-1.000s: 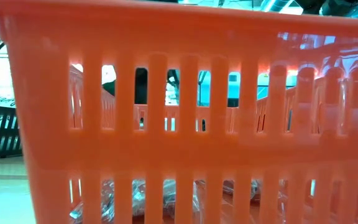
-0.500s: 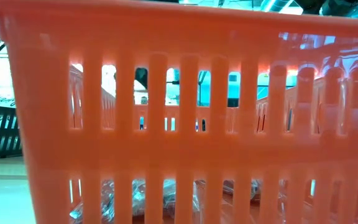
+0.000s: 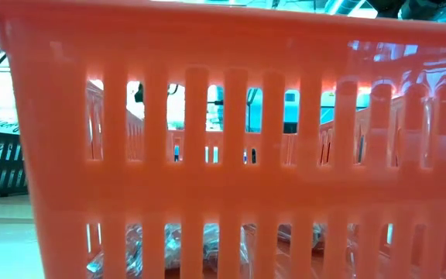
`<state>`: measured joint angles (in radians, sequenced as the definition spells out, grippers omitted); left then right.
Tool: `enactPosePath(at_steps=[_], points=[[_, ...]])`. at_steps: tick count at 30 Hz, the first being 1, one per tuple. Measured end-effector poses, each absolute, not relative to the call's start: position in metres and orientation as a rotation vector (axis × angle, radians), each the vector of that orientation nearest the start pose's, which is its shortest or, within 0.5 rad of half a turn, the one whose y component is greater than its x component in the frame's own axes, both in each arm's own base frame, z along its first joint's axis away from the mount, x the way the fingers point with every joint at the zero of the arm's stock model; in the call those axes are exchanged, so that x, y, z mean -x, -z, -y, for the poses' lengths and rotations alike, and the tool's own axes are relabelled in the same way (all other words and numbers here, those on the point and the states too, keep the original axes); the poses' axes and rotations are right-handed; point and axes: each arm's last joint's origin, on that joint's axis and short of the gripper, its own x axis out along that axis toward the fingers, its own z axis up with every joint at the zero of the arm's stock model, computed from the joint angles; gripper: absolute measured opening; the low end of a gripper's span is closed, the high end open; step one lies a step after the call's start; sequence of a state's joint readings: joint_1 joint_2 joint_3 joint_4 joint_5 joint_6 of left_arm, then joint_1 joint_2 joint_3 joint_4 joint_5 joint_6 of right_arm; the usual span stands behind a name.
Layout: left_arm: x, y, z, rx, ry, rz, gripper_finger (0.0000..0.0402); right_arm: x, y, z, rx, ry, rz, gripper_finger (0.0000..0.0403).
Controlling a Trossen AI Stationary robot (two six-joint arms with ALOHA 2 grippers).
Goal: Pick & Place Travel size toiletries
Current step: Put the red toothbrush into the top black bin
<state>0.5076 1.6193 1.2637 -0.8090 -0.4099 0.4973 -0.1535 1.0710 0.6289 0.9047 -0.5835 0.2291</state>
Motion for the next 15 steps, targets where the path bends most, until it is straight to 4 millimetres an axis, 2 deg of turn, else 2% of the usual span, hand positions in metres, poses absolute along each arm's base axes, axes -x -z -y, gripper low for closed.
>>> enactPosePath(at_steps=[11, 15], points=[[-0.295, -0.191, -0.17, -0.33, -0.379, -1.577, 0.0005, -0.223, -0.324, 0.023, -0.056, -0.448, 0.37, 0.023], [-0.298, -0.176, -0.172, -0.337, -0.37, -1.629, 0.0006, -0.223, -0.324, 0.022, -0.056, -0.45, 0.37, 0.023]])
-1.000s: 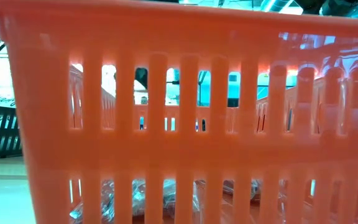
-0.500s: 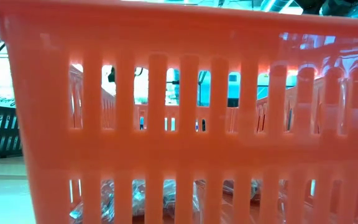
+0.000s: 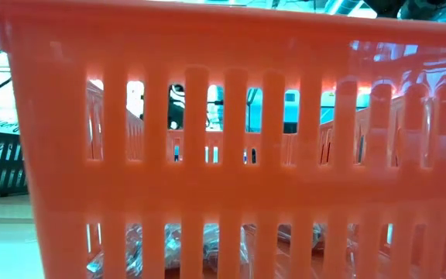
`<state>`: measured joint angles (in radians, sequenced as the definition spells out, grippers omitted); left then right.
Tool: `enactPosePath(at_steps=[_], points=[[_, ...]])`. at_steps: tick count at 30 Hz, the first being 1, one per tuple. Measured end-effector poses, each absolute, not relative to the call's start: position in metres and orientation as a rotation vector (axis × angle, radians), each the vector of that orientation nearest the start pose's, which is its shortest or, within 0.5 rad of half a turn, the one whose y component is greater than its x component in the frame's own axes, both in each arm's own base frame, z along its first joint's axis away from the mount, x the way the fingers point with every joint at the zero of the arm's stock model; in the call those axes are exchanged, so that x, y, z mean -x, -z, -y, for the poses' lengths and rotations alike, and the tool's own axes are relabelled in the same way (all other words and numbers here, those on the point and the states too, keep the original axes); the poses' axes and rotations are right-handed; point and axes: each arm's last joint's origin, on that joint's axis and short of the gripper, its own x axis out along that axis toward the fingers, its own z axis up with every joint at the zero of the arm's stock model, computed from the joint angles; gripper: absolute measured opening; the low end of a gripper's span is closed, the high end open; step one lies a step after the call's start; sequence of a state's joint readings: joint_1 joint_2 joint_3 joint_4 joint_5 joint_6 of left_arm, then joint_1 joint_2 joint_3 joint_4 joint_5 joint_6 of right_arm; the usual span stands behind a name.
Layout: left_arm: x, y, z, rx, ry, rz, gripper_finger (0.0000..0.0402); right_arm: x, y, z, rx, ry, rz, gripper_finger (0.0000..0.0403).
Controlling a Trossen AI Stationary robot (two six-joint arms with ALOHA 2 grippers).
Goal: Pick & Place Travel size toiletries
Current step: Put the red toothbrush into the top black bin, then put the cotton pack into the bottom black bin
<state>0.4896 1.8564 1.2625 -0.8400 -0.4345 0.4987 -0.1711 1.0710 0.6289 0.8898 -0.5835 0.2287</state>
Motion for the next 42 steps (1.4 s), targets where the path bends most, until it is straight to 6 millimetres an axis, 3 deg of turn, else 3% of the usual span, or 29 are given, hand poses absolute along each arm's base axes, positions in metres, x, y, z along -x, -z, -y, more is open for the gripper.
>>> enactPosePath(at_steps=[6, 12, 20, 27, 32, 37, 42], points=[[-0.298, -0.174, -0.175, -0.383, -0.419, -1.656, 0.0027, -0.223, -0.324, 0.023, -0.056, -0.448, 0.37, 0.023], [-0.299, -0.186, -0.171, -0.4, -0.446, -1.607, 0.0071, -0.223, -0.324, 0.023, -0.056, -0.448, 0.37, 0.023], [-0.293, -0.228, -0.156, -0.446, -0.514, -1.468, 0.0145, -0.223, -0.324, 0.023, -0.06, -0.448, 0.361, 0.023], [-0.277, -0.281, -0.132, -0.393, -0.558, -1.225, 0.018, -0.223, -0.324, 0.023, -0.059, -0.447, 0.361, 0.023], [-0.274, -0.303, -0.112, -0.255, -0.464, -1.038, 0.0183, -0.223, -0.323, 0.023, -0.06, -0.447, 0.36, 0.023], [-0.285, -0.303, -0.085, -0.201, -0.34, -0.98, 0.0174, -0.223, -0.323, 0.023, -0.062, -0.447, 0.356, 0.023], [-0.306, -0.288, -0.042, -0.242, -0.195, -0.996, 0.0165, -0.224, -0.323, 0.023, -0.063, -0.446, 0.354, 0.023]])
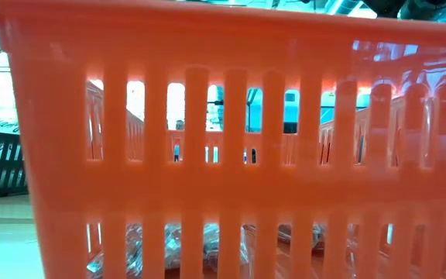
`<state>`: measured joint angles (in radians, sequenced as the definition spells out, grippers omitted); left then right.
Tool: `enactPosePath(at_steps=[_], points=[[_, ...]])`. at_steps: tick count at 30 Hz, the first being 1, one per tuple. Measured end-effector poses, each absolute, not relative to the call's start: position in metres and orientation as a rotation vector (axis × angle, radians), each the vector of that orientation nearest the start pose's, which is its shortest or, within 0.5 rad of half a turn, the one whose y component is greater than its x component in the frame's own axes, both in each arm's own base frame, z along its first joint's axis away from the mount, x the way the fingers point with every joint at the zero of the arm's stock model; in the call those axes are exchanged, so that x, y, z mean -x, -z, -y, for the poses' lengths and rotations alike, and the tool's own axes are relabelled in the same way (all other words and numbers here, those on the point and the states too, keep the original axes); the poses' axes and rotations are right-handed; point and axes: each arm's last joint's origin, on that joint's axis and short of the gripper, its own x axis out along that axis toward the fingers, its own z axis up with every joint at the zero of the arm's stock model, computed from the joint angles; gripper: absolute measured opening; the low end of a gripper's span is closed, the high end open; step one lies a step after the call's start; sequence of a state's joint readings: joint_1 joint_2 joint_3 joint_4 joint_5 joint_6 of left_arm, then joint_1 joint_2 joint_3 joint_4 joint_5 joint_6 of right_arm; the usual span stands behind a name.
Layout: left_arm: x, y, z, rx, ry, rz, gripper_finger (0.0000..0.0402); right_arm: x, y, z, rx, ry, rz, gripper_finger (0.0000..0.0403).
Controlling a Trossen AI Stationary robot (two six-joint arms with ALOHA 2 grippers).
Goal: Pick & Place Travel size toiletries
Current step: Put the cotton pack into the bottom black bin
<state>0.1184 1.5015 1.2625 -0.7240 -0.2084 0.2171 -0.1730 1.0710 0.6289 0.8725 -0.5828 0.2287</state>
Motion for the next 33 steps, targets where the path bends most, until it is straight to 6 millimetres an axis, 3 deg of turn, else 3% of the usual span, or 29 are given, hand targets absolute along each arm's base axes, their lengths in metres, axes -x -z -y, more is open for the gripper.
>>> enactPosePath(at_steps=[5, 11, 16, 20, 27, 33], points=[[-0.322, -0.27, -0.011, -0.206, -0.207, -1.018, 0.0153, -0.224, -0.323, 0.023, -0.064, -0.446, 0.35, 0.023], [-0.342, -0.231, -0.003, -0.157, -0.284, -1.108, 0.0125, -0.224, -0.323, 0.023, -0.065, -0.443, 0.35, 0.023], [-0.354, -0.202, -0.014, -0.301, -0.495, -1.161, 0.0093, -0.224, -0.323, 0.023, -0.065, -0.443, 0.35, 0.023], [-0.358, -0.193, -0.031, -0.307, -0.625, -1.153, 0.0063, -0.224, -0.323, 0.023, -0.065, -0.443, 0.35, 0.023], [-0.36, -0.189, -0.053, -0.142, -0.553, -1.153, 0.0015, -0.224, -0.322, 0.023, -0.066, -0.443, 0.349, 0.023], [-0.36, -0.188, -0.066, -0.041, -0.553, -1.127, 0.0008, -0.224, -0.322, 0.023, -0.066, -0.443, 0.347, 0.023]])
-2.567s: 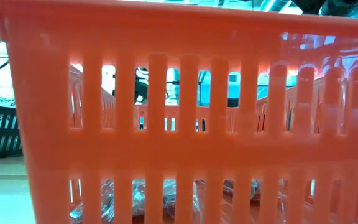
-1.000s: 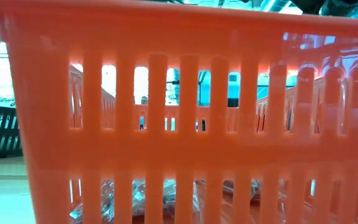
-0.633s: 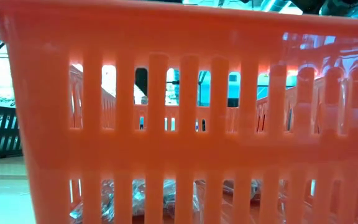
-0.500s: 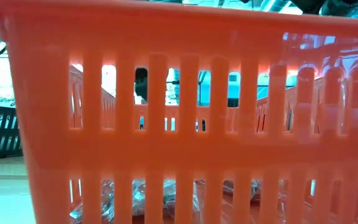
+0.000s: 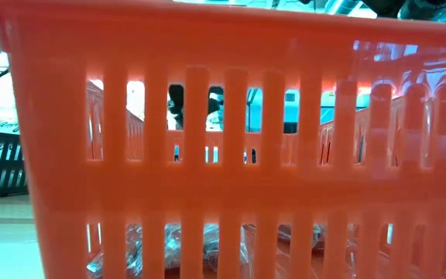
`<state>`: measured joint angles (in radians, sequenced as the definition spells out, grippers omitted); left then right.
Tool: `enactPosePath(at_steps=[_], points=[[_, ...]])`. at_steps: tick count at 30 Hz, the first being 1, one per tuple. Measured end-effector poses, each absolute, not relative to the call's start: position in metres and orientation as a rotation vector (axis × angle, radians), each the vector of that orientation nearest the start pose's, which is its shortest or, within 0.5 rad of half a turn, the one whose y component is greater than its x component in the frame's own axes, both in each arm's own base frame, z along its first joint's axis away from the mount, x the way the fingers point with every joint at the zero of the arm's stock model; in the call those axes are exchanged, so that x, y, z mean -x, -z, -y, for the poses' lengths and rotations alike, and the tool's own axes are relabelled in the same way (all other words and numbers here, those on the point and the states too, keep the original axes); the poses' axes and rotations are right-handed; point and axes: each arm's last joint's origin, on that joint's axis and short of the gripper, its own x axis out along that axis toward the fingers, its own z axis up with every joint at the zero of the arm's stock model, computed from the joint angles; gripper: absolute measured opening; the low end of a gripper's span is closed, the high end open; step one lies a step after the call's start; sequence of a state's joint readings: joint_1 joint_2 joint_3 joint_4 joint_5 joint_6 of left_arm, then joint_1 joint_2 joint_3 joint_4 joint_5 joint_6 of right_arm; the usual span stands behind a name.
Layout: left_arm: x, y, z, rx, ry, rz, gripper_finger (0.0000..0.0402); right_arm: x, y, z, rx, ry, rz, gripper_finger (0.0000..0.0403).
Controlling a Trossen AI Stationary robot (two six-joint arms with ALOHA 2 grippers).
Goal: Pick & Place Travel size toiletries
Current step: Put the cotton pack into the bottom black bin
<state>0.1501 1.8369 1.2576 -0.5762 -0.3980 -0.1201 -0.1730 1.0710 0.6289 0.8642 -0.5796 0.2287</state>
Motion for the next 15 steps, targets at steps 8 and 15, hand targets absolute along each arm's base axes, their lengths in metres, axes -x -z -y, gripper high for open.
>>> enactPosePath(at_steps=[8, 15], points=[[-0.337, -0.158, -0.08, 0.111, -0.62, -1.198, 0.0007, -0.224, -0.322, 0.023, -0.066, -0.443, 0.347, 0.023], [-0.327, -0.142, -0.08, 0.132, -0.56, -1.227, 0.0007, -0.224, -0.322, 0.023, -0.066, -0.442, 0.348, 0.023]])
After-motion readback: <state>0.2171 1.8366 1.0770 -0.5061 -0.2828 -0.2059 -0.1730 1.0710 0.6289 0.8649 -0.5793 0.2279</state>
